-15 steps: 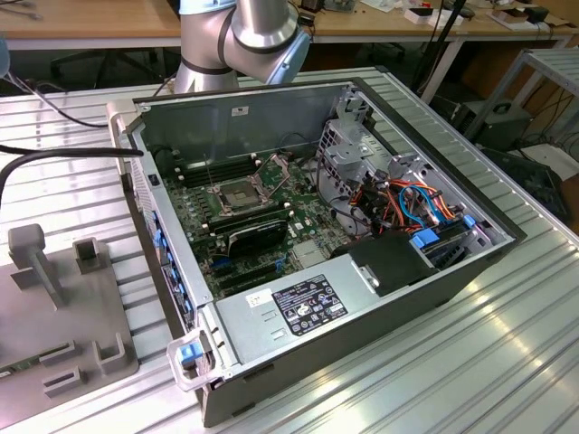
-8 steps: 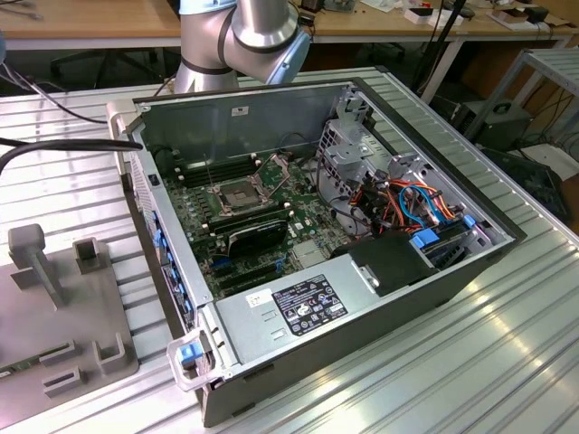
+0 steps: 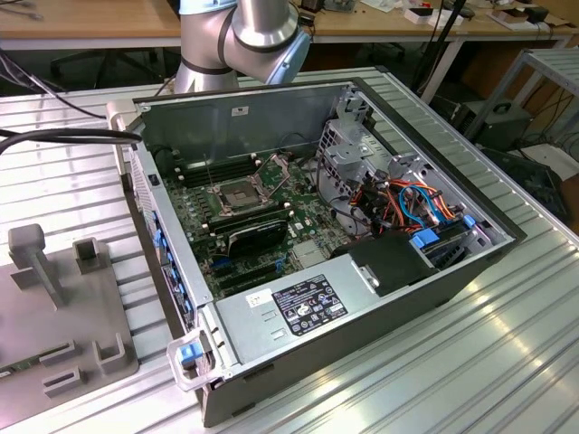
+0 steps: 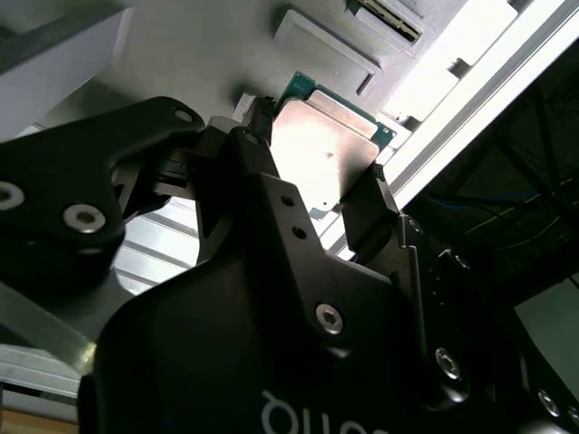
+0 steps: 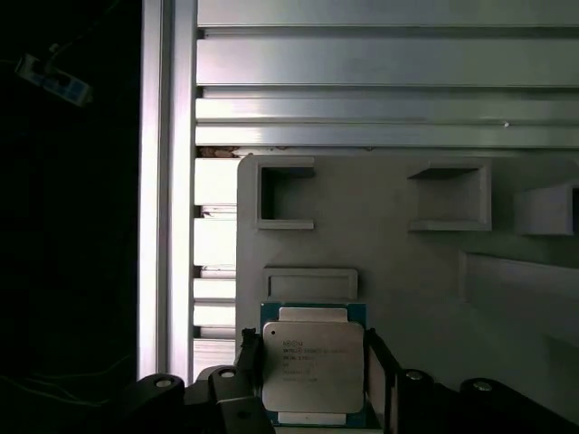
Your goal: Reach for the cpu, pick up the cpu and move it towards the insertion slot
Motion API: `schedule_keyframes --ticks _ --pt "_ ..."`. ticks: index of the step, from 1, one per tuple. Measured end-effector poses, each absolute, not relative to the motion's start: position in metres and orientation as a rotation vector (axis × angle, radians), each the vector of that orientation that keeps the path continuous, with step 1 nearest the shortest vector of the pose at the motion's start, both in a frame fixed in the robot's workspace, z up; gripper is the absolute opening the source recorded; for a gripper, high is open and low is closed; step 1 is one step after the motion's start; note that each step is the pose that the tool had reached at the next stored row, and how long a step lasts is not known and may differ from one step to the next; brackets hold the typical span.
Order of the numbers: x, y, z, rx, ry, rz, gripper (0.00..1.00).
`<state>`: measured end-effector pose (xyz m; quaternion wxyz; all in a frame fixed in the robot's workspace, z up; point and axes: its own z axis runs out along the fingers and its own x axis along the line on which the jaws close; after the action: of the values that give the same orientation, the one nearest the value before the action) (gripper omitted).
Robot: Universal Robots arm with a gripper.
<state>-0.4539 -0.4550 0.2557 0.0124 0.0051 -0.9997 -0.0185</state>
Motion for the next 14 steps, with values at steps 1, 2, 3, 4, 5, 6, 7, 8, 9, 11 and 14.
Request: schedule_keyframes --ticks 1,2,3,4,5,6,7,8,9,11,14 --pt "-0.454 -0.455 0.258 0.016 -3.116 -0.058 0.55" --pt "-0.454 -0.455 0.259 0.016 -3.116 -0.058 0.55" --pt "-0.454 -0.455 0.261 0.016 -3.116 -0.058 0.55" --pt "-0.454 -0.455 0.263 0.016 -3.116 -0.058 0.55" --pt "-0.454 -0.455 0.264 0.016 -3.116 -0.058 0.55" --pt "-0.454 -0.455 0.266 0.016 -3.116 -0.058 0.55" --pt "-0.454 -0.455 0.268 0.016 -3.116 -0.058 0.55" --pt "-0.454 -0.455 0.270 0.016 -3.116 -0.058 0.55" --pt "-0.454 -0.455 0.272 0.016 -3.116 -0.058 0.55" --pt "-0.454 -0.455 0.275 0.016 -3.116 -0.058 0.55" --pt "-0.454 -0.455 0.276 0.016 -3.117 -0.058 0.55"
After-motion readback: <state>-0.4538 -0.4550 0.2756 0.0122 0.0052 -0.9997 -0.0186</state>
